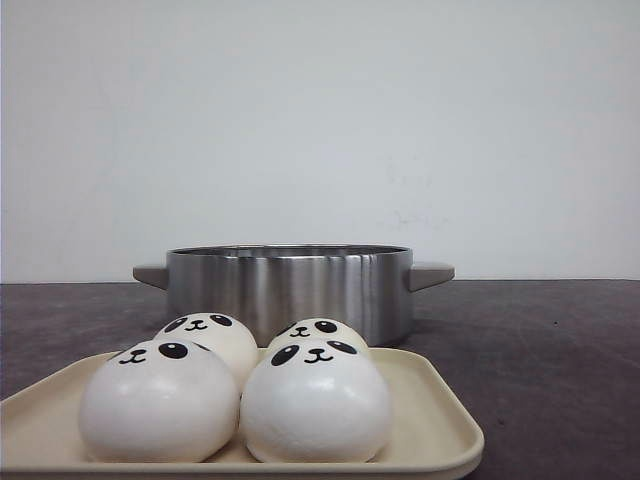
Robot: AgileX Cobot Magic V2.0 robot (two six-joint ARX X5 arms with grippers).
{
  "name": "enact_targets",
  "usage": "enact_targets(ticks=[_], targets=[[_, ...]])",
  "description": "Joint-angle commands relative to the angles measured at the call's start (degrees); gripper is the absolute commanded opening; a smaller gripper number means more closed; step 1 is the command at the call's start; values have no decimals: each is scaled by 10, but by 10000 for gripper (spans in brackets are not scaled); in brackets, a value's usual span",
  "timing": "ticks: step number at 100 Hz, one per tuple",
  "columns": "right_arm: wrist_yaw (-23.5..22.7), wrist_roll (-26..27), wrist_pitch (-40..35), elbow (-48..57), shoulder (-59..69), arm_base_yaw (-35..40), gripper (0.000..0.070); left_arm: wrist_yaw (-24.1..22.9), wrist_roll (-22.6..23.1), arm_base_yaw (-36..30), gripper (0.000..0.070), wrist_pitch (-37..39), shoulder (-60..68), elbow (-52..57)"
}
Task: Steam buns
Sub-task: 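Lower the right gripper over the back panda bun nearest it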
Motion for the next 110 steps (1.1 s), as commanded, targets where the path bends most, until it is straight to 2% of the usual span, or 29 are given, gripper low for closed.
enact_targets(ticks=[1, 5, 9, 19, 23, 32, 42, 49, 60, 73, 96, 110], targets=[[0, -26, -26, 35, 28, 9, 700, 5, -7, -10, 543, -8, 5, 11], [3, -43, -56, 55, 51, 21, 700, 4, -5, -17, 607, -16, 7, 11], [8, -61, -88, 75, 75, 37, 700, 4, -5, -24, 635, -25, 11, 11], [43, -87, -168, 117, 136, 101, 700, 3, -5, -40, 638, -48, 23, 11], [59, -90, -195, 128, 159, 137, 641, 3, -5, -46, 638, -57, 28, 11], [97, -80, -245, 135, 204, 228, 527, 3, -5, -56, 638, -72, 38, 11], [157, -51, -292, 135, 260, 331, 520, 3, -6, -67, 638, -75, 44, 11], [181, -21, -310, 135, 306, 393, 518, 3, -6, -75, 638, -74, 45, 11], [205, 26, -309, 135, 380, 455, 497, 3, -6, -83, 638, -73, 45, 11], [204, 58, -282, 135, 464, 483, 497, 3, -6, -91, 638, -76, 45, 11], [207, 76, -198, 135, 579, 486, 497, 3, -7, -113, 638, -87, 41, 11], [229, 86, -162, 135, 630, 480, 495, 3, -7, -124, 638, -99, 38, 11]])
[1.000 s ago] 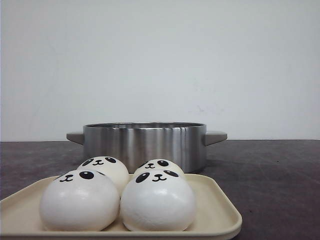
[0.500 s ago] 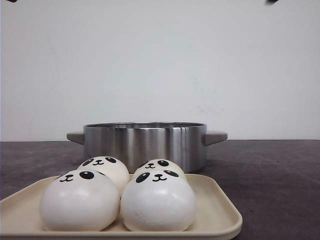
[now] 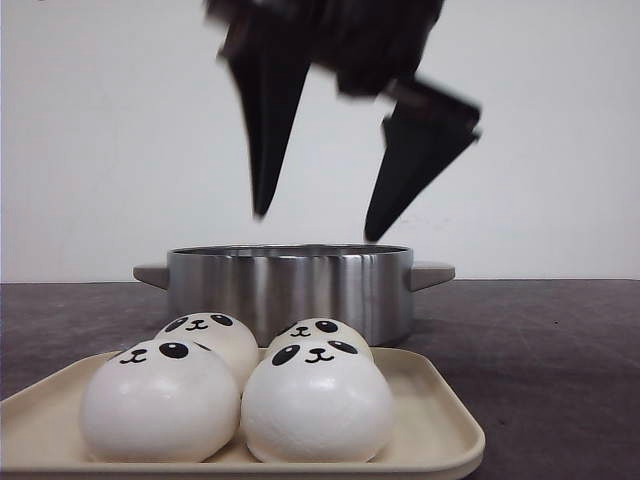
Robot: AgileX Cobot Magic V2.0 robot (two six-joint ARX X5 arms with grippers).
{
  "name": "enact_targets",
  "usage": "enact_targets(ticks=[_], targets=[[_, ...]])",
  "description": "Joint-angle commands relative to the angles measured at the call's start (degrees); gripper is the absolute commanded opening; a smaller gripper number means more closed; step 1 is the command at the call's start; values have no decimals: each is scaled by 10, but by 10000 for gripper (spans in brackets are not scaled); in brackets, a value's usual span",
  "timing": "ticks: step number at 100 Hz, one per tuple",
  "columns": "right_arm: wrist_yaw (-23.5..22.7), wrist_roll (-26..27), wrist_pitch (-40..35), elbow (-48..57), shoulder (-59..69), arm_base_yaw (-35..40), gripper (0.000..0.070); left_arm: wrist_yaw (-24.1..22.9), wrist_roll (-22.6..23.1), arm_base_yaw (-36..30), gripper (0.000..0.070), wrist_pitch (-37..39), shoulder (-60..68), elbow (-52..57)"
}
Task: Steam buns
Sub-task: 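Lower the right gripper over the back panda bun nearest it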
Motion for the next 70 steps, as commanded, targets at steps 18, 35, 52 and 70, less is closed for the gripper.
enact_targets(ticks=[18, 35, 52, 70], targets=[[11, 15, 26, 7, 73, -9, 476, 2, 0, -15, 638, -1, -3, 11], [31, 15, 32, 7, 96, -15, 450, 2, 0, -23, 638, -1, -3, 11], [33, 17, 45, 7, 107, -18, 384, 2, 0, -31, 638, -1, -3, 11], [22, 20, 48, 7, 113, -23, 348, 2, 0, -32, 638, 0, -3, 11]])
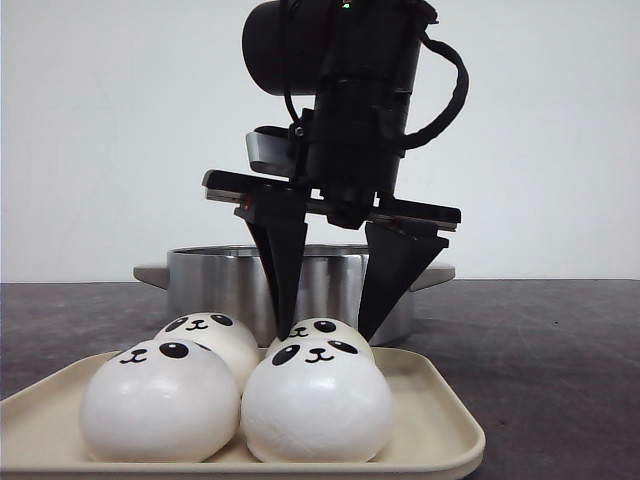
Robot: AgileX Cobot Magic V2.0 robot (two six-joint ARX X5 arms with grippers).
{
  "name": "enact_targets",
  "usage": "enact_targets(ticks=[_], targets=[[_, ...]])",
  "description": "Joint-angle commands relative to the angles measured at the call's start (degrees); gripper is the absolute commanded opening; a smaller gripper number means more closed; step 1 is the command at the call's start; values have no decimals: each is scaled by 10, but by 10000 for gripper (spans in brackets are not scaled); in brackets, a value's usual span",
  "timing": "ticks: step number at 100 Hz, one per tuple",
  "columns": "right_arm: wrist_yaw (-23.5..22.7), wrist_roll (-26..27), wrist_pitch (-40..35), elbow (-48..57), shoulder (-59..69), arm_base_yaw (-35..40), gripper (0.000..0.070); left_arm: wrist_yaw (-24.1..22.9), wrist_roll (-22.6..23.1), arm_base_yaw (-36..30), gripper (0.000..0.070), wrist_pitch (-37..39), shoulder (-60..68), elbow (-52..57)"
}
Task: Steam buns
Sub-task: 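Lower the right gripper over the back panda bun nearest it, then close the right gripper on the bun and lift it, then carry the bun with the right gripper over the pot and lower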
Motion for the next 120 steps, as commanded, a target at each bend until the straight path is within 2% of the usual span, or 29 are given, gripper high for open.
enact_targets(ticks=[1, 18, 29, 37, 42, 47, 75, 104, 120], targets=[[0, 9, 3, 7, 17, 4, 342, 2, 0, -3, 638, 7, 2, 11], [0, 13, -10, 7, 18, -1, 325, 2, 0, -3, 638, 9, 2, 11], [0, 16, -17, 5, 24, -1, 255, 2, 0, -3, 638, 10, 2, 11], [1, 16, -16, 5, 32, 0, 229, 2, 0, -3, 638, 10, 2, 11], [3, 15, -16, 5, 33, 0, 145, 2, 0, -3, 638, 10, 2, 11], [4, 14, -11, 5, 35, 0, 0, 2, 0, -3, 638, 10, 2, 11], [73, -1, -11, 5, -4, 7, 3, 0, -1, -3, 638, 12, 2, 11], [42, -14, -14, 10, -128, 42, 3, -2, -1, -3, 638, 52, 2, 11], [95, -59, 26, 45, -185, 43, 3, -3, -1, -3, 637, 74, 3, 11]])
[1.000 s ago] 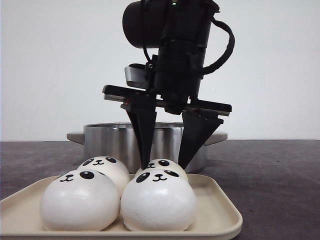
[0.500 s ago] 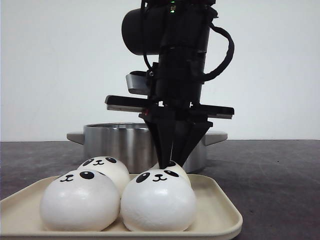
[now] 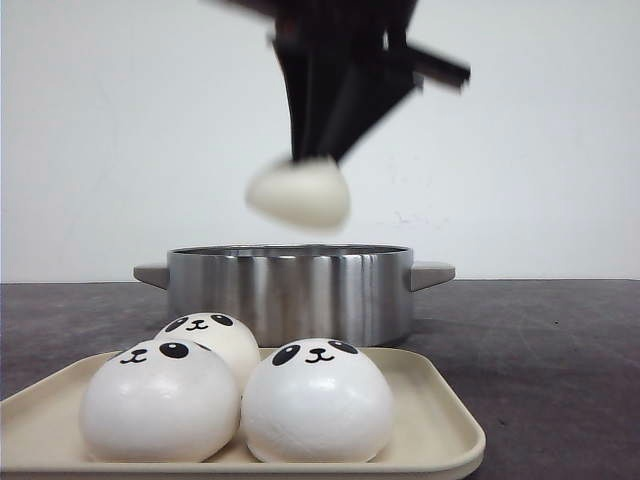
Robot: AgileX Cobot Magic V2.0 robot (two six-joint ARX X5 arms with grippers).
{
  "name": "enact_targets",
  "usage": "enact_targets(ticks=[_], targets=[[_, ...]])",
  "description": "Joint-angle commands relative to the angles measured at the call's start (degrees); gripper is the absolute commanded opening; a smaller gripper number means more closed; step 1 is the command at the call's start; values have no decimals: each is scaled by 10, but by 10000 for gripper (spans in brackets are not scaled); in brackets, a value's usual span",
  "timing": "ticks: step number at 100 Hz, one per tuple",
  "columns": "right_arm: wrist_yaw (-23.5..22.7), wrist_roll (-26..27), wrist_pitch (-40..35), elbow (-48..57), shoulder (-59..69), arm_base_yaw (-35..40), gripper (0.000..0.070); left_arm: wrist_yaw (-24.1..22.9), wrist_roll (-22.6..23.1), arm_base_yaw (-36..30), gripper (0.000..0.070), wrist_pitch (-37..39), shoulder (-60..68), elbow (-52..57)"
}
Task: Steam buns
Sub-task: 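Carry the bun with the right gripper over the pot and lower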
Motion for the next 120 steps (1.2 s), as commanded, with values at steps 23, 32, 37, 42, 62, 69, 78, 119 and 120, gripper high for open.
enact_targets(ticks=[23, 32, 37, 42, 62, 69, 78, 119, 120], targets=[[35, -146, 27, 168, 28, -68, 3, -10, -1, -3, 637, 40, 3, 11], [34, -174, 32, 205, 66, -96, 3, -10, -1, -3, 637, 42, 3, 11], [34, -189, 34, 219, 88, -110, 3, -10, -1, -3, 637, 41, 3, 11], [34, -201, 39, 229, 114, -120, 3, -10, -1, -3, 637, 41, 3, 11], [36, -238, 78, 238, 217, -160, 3, -10, -1, -3, 637, 41, 3, 11], [36, -245, 99, 238, 250, -172, 3, -10, -1, -3, 637, 41, 3, 11], [35, -246, 127, 238, 287, -184, 3, -10, -1, -3, 637, 39, 3, 11], [19, -250, 178, 238, 368, -205, 10, -10, -1, -3, 637, 38, 3, 11], [19, -250, 178, 238, 369, -205, 13, -10, -1, -3, 637, 38, 3, 11]])
